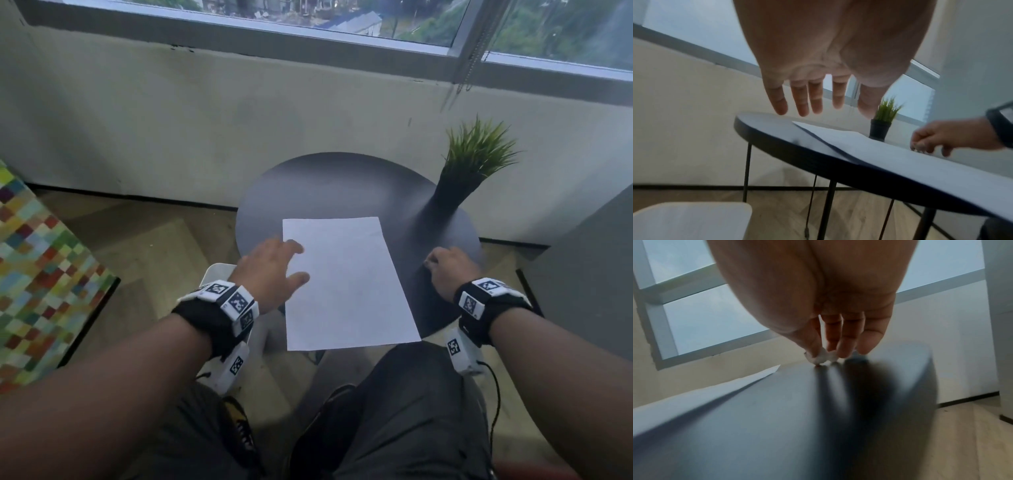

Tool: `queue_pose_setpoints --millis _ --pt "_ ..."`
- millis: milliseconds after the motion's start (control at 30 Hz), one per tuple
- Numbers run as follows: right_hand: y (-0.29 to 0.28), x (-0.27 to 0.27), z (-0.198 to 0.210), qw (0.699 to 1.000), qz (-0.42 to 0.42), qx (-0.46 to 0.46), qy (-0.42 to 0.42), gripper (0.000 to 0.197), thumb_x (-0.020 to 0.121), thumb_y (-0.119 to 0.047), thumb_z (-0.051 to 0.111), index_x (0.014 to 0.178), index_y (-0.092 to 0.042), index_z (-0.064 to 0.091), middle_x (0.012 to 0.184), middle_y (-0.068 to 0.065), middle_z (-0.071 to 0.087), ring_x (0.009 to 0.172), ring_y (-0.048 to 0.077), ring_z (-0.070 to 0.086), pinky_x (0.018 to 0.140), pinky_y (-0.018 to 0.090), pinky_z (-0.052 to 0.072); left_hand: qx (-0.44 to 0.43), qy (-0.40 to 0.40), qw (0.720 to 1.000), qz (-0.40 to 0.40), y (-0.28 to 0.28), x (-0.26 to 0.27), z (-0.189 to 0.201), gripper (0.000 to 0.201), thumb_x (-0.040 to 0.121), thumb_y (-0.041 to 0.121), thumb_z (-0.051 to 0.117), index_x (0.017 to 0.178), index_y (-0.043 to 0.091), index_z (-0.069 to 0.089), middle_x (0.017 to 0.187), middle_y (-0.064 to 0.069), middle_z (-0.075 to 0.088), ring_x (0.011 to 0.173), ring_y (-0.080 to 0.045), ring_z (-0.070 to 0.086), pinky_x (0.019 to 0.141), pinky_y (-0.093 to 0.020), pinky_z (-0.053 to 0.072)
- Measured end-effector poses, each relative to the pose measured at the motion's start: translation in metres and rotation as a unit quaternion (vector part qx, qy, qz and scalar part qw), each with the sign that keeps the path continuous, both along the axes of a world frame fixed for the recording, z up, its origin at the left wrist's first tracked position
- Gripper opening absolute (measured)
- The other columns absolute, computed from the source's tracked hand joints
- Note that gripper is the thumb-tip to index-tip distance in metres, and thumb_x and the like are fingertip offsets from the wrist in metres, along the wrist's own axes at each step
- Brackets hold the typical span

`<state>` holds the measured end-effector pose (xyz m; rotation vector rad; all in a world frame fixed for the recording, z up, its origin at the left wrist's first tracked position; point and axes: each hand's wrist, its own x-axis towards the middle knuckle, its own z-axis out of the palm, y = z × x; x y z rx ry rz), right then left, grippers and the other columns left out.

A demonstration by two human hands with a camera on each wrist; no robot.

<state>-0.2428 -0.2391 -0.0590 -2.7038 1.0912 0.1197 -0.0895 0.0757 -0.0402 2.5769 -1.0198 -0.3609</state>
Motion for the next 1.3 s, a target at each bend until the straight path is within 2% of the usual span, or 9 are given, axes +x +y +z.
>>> queue_pose_setpoints --millis 133,267,367,500,633,700,800,1033,1300 --pt "0.011 0.023 0.025 0.998 0.004 0.055 -0.037 0.008 0.092 -0.026 0.050 0.091 -0.028 0.058 0.108 0.010 0.063 0.095 0.033 0.059 0.083 0.035 0.048 0.179 -0.001 0.978 -0.105 -0.012 -0.003 -0.008 0.081 0.093 0.065 0.048 0.159 0.035 0.012 0.169 0.000 -0.003 0.155 -0.021 -0.004 0.123 -0.055 0.006" --pt "0.044 0.044 0.035 0.990 0.066 0.103 -0.070 0.015 0.094 -0.024 0.054 0.101 -0.022 0.066 0.098 0.001 0.064 0.089 0.024 0.059 0.077 0.028 0.045 0.186 -0.034 0.971 -0.145 -0.012 -0.016 -0.009 0.068 0.092 0.070 0.043 0.153 0.043 0.029 0.164 0.001 0.019 0.150 -0.023 0.018 0.119 -0.050 0.017" --pt "0.064 0.050 0.024 0.983 0.099 0.148 -0.046 0.015 0.093 -0.026 0.055 0.099 -0.022 0.068 0.096 0.000 0.065 0.084 0.021 0.059 0.075 0.026 0.046 0.168 -0.067 0.968 -0.172 -0.013 -0.022 -0.001 0.050 0.094 0.068 0.041 0.138 0.049 0.049 0.140 0.007 0.045 0.130 -0.020 0.043 0.105 -0.045 0.033" --pt "0.074 0.047 0.015 0.976 0.180 0.120 -0.011 0.017 0.094 -0.024 0.054 0.099 -0.026 0.070 0.093 -0.003 0.058 0.086 0.017 0.055 0.075 0.025 0.038 0.087 0.025 0.984 -0.155 -0.018 -0.014 0.008 0.028 0.099 0.049 0.051 0.123 0.042 0.064 0.115 0.012 0.065 0.113 -0.015 0.058 0.091 -0.034 0.044" --pt "0.070 0.036 0.022 0.953 0.282 0.112 0.030 0.017 0.092 -0.019 0.058 0.096 -0.028 0.072 0.097 -0.004 0.048 0.087 0.015 0.052 0.077 0.024 0.037 0.065 0.001 0.989 -0.134 -0.019 0.013 0.001 0.043 0.096 0.037 0.058 0.138 0.043 0.052 0.125 0.010 0.050 0.126 -0.018 0.047 0.095 -0.036 0.040" --pt "0.066 0.032 0.025 0.944 0.311 0.107 0.038 0.018 0.091 -0.017 0.059 0.096 -0.028 0.073 0.102 -0.002 0.052 0.090 0.015 0.053 0.082 0.026 0.041 0.131 -0.013 0.977 -0.165 -0.020 0.022 -0.004 0.065 0.090 0.044 0.064 0.148 0.048 0.035 0.157 0.006 0.029 0.147 -0.022 0.025 0.112 -0.048 0.030" --pt "0.064 0.031 0.027 0.942 0.317 0.106 0.036 0.018 0.092 -0.018 0.059 0.096 -0.030 0.072 0.101 -0.004 0.054 0.089 0.014 0.054 0.084 0.026 0.042 0.205 -0.017 0.955 -0.215 -0.024 0.021 -0.009 0.079 0.085 0.062 0.063 0.150 0.057 0.020 0.167 0.007 0.000 0.154 -0.022 -0.005 0.119 -0.061 0.008" --pt "0.088 0.048 0.019 0.967 0.213 0.122 -0.071 0.019 0.090 -0.030 0.063 0.108 -0.024 0.067 0.092 -0.005 0.064 0.088 0.016 0.057 0.079 0.025 0.039 0.212 -0.022 0.954 -0.209 -0.043 0.008 -0.021 0.084 0.083 0.080 0.049 0.153 0.056 0.007 0.168 0.004 -0.013 0.153 -0.028 -0.014 0.116 -0.069 0.002" --pt "0.085 0.054 0.015 0.978 0.172 0.115 -0.033 0.011 0.087 -0.031 0.063 0.093 -0.023 0.059 0.092 -0.004 0.063 0.087 0.019 0.056 0.072 0.027 0.038 0.236 -0.050 0.925 -0.295 -0.044 0.021 -0.018 0.110 0.074 0.084 0.057 0.158 0.043 -0.002 0.167 0.013 -0.014 0.154 -0.023 -0.013 0.114 -0.072 0.004"
